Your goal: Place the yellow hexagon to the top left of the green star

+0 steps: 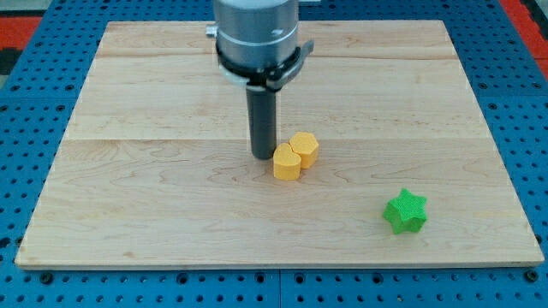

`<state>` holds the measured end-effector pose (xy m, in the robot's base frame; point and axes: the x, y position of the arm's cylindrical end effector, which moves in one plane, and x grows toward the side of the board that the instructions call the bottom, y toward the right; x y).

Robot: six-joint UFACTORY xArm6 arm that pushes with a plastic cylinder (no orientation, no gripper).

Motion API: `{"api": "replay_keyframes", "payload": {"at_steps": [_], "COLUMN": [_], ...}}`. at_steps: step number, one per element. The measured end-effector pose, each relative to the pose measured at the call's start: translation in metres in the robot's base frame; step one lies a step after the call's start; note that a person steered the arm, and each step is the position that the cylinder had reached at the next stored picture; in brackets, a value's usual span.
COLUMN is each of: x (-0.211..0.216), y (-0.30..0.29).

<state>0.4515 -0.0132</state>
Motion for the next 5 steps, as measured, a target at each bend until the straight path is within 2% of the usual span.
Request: {"api": "replay_keyframes", "payload": {"at_steps": [1, 2, 3, 4, 5], "x": [-0.010, 0.037, 0.027, 0.001, -0.003], "y": [0.038, 0.099, 0.091, 0.054, 0.001]}}
